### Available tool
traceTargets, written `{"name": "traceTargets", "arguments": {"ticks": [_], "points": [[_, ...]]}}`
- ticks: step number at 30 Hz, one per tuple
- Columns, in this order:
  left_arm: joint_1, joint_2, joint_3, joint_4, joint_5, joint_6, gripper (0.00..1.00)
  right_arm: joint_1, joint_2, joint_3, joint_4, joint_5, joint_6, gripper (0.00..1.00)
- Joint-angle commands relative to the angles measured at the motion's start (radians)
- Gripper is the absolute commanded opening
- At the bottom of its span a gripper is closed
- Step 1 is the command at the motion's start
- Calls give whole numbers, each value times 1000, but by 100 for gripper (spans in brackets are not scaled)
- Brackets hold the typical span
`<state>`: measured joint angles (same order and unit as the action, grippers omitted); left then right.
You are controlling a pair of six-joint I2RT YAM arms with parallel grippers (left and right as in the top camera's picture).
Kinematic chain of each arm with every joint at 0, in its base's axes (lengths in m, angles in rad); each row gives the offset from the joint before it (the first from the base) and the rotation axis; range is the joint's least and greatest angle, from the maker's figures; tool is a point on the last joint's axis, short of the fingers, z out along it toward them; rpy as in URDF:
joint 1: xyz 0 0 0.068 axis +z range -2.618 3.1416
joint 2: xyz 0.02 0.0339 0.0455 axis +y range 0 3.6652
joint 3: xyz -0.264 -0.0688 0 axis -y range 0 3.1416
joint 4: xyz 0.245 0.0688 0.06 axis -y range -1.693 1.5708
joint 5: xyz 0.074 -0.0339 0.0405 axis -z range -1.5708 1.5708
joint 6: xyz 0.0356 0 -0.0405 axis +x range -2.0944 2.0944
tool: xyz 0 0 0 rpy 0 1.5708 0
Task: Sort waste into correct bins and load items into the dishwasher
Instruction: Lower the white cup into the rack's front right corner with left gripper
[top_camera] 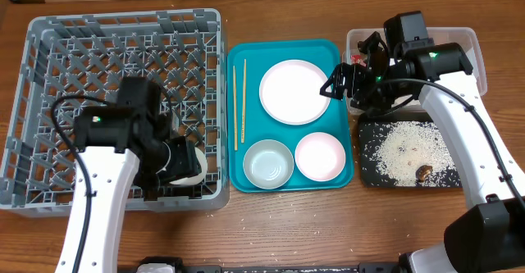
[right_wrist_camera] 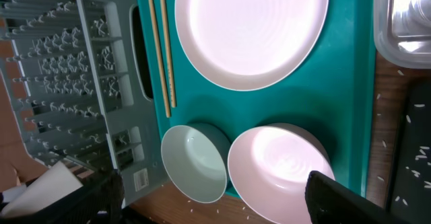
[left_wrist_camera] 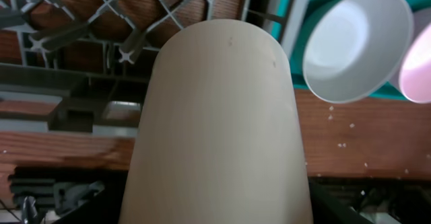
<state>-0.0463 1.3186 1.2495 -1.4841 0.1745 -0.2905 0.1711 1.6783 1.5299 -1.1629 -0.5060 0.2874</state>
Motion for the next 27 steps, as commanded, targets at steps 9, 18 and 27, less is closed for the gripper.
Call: {"name": "traceTargets", "arguments": {"ticks": [9,18,27], "points": [[-7,-2,-280,251,-22,-94,48,2,1,12,1,12,-6,87],[-6,3,-298,364,2,-99,98,3,1,12,-11,11,-7,86],[-7,-8,3,221,14,-66,99,3,-166,84,-99,70,-6,81]]}}
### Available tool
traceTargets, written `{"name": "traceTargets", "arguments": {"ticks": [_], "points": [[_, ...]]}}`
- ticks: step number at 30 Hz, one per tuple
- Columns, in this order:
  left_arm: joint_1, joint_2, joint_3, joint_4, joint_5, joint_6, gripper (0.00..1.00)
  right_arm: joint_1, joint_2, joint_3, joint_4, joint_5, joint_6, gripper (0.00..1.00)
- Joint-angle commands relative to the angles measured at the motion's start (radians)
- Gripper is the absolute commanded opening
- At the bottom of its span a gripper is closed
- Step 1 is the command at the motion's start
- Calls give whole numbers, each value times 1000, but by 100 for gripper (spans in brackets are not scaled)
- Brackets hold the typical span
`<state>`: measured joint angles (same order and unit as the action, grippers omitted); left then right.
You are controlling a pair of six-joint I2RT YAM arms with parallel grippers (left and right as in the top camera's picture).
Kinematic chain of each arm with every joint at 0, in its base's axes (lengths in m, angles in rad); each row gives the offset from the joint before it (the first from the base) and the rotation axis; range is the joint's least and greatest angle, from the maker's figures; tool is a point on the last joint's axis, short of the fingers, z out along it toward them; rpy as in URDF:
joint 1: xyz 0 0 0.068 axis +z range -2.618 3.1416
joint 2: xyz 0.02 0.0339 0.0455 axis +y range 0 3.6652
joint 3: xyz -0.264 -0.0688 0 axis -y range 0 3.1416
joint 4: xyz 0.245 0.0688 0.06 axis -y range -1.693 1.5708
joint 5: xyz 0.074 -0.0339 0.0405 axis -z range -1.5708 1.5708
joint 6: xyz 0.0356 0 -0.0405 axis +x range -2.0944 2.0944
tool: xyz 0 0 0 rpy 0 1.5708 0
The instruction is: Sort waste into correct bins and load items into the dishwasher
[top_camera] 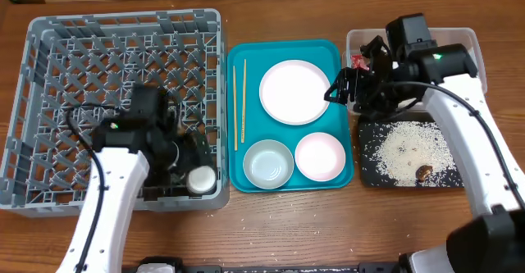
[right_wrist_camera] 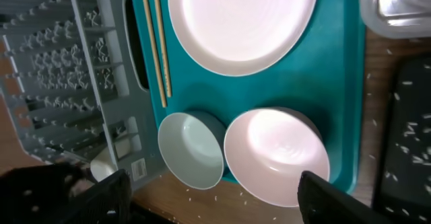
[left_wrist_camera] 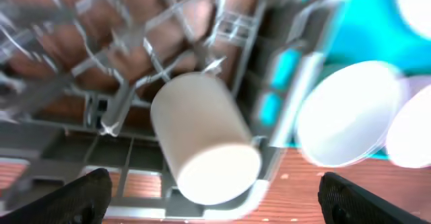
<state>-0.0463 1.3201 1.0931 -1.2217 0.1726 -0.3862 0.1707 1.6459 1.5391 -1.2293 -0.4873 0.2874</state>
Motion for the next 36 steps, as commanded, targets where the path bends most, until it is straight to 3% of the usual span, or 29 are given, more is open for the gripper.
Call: {"name": "traceTargets", "arguments": {"ticks": [1,5,10,19,25,36], "points": [[-11,-14,236,-62,25,66,98,4,-177,74,-58,68,-3,81],[-77,-32,355,-45,34,95,98,4,-218,71,-158,103,2,80],[-182,-40,367,22,26,94,98,39,-217,-8,-188,114,6,76],[-263,-24,366,82,-16,95,100,124,-217,-288,-35,272,200,73],[-263,0,366,82,-16,95,100,148,-217,-357,35,358,276,72],[-262,31,366,143,-16,94,100,235,-213,-504,170,397,406,56]]}}
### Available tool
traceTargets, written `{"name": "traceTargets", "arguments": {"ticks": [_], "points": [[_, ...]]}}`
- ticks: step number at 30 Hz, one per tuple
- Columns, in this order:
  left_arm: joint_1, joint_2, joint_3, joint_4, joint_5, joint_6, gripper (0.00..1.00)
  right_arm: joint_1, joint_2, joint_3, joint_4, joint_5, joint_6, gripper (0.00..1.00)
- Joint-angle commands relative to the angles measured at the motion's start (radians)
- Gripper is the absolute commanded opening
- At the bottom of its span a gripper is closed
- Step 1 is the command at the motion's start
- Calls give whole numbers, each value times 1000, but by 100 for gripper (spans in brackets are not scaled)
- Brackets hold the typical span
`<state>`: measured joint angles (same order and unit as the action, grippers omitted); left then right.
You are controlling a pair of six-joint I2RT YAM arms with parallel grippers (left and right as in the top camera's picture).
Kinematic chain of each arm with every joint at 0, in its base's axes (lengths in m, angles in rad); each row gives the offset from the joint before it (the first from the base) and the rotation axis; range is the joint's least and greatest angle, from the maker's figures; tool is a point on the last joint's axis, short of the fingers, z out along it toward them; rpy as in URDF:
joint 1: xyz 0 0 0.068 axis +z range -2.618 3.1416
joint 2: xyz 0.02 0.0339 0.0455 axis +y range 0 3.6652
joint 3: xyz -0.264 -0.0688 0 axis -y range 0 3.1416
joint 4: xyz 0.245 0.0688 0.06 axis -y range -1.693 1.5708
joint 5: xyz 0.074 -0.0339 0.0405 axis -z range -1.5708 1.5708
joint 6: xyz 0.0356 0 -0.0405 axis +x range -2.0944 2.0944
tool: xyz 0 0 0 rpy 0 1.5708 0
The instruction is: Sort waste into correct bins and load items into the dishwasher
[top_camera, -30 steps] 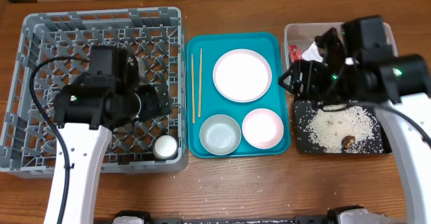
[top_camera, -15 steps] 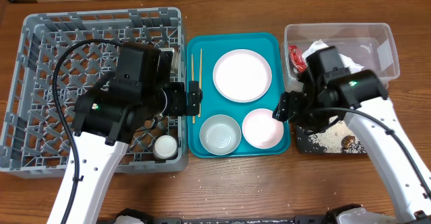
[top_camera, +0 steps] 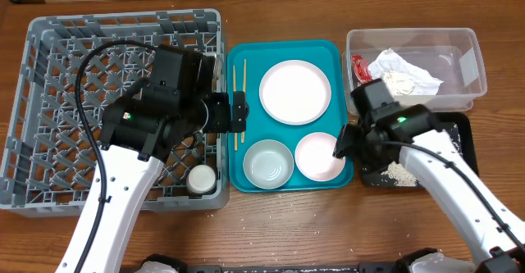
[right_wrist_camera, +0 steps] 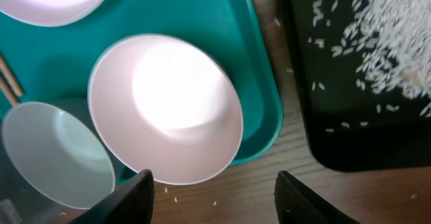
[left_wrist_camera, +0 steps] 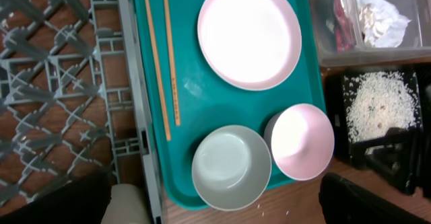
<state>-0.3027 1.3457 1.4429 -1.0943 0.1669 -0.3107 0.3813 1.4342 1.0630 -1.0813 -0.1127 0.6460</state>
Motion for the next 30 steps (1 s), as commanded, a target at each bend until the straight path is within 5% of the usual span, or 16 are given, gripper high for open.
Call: {"name": "traceTargets", "arguments": {"ticks": [1,15,27,30], "points": [[-6,5,16,20,-10,19,100,30,1,-36,32,23,63,56],[-5,24,16,143,-48,21,100,40,93,-63,296,-28,54,47],[-11,23,142,157,-64,47,99,38,90,-55,290,40,55,48],[-47,29,141,124,-63,-28,94,14,40,-7,229,122,55,48]]}}
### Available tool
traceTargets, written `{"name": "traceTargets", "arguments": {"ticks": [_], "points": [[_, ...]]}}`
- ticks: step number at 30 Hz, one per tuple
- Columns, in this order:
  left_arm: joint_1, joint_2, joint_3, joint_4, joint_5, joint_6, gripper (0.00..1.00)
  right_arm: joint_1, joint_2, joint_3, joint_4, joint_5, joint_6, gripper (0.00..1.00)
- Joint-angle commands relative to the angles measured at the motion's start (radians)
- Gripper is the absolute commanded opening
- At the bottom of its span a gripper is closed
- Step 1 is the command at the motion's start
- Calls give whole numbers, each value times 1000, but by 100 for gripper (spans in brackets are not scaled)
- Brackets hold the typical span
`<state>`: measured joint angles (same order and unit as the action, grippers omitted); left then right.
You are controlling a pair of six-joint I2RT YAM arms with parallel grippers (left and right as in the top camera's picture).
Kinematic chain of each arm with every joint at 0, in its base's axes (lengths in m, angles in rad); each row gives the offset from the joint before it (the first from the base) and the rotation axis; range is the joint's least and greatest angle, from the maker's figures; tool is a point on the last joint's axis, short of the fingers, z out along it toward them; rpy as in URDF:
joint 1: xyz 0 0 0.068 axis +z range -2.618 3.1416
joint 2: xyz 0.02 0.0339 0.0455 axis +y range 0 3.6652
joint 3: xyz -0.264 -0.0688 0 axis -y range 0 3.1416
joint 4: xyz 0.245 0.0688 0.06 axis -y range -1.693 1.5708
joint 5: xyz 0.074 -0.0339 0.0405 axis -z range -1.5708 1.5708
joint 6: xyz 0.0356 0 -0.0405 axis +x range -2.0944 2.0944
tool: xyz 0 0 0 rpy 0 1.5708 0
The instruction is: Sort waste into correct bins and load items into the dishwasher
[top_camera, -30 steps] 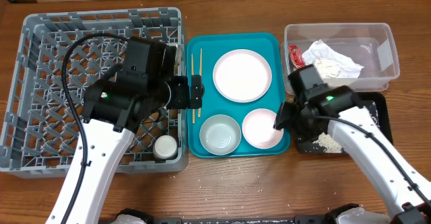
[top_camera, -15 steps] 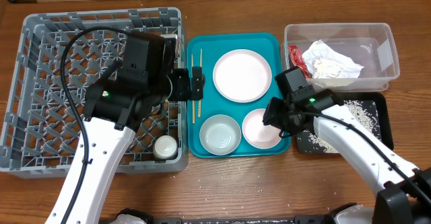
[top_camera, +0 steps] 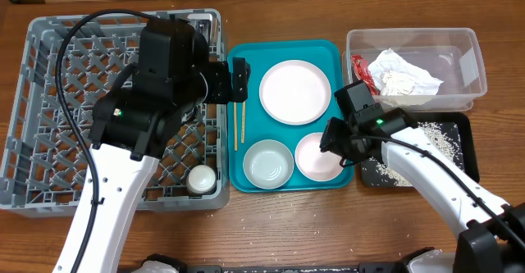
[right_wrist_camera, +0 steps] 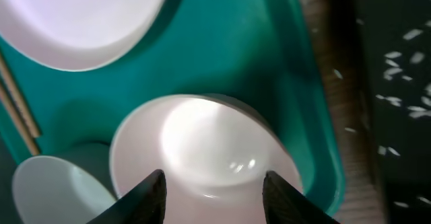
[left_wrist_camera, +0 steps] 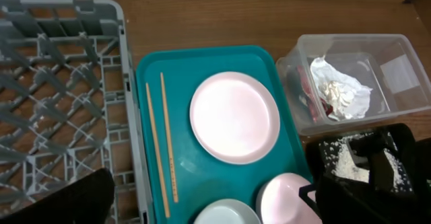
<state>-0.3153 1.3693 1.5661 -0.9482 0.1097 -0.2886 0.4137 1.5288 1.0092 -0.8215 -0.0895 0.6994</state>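
On the teal tray [top_camera: 250, 60] lie a white plate [top_camera: 294, 91], a pale green bowl [top_camera: 269, 163], a pink bowl [top_camera: 312, 160] and two chopsticks [top_camera: 239, 109]. My right gripper [top_camera: 332, 138] is open and low over the pink bowl [right_wrist_camera: 202, 150], its fingertips [right_wrist_camera: 149, 196] spread across the bowl's near side. My left gripper [top_camera: 234, 80] hangs open and empty above the tray's left edge, next to the grey dish rack [top_camera: 49, 101]. A cream cup [top_camera: 200, 178] stands in the rack's front right corner.
A clear bin [top_camera: 459, 39] with crumpled paper and a red wrapper sits at the back right. In front of it a black tray [top_camera: 461, 125] holds spilled rice, partly under my right arm. A few grains lie on the wooden table.
My right gripper has moved left, off the tray's right edge, and come down closer over the pink bowl. My left gripper has moved toward the back along the tray's left edge.
My left gripper had the cup between its fingers in the rack's front right corner, while the right was near the clear bin. Then the left was open, the cup left in the rack. Later the left was over the tray's edge, the right by the pink bowl.
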Motion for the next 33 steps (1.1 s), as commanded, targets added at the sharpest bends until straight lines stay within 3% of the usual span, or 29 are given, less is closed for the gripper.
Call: {"name": "traceTargets", "arguments": {"ticks": [1,3,8,10,12,15,16,17,24,33], "points": [[-50,10,17,-29,-6,-67,94,-30,-74,62,-53,122,5,50],[-113,33,17,-31,-16,-102,92,-103,-145,106,-124,178,8,58],[-253,115,17,-8,-75,-144,93,-314,-256,126,-183,186,-53,62],[-332,177,17,17,-85,-148,92,-466,-301,126,-215,181,-84,64],[-378,221,17,32,-92,-168,92,-555,-312,126,-229,172,-106,70],[-432,283,17,53,-96,-182,91,-690,-306,125,-245,139,-132,80],[-459,319,17,61,-105,-210,90,-764,-299,125,-258,140,-132,97],[-474,336,17,64,-114,-227,89,-805,-294,125,-262,138,-132,100],[-540,439,17,68,-198,-296,77,-921,-251,124,-265,118,-131,100],[-603,533,17,74,-196,-220,76,-921,-246,124,-265,118,-131,100]]}}
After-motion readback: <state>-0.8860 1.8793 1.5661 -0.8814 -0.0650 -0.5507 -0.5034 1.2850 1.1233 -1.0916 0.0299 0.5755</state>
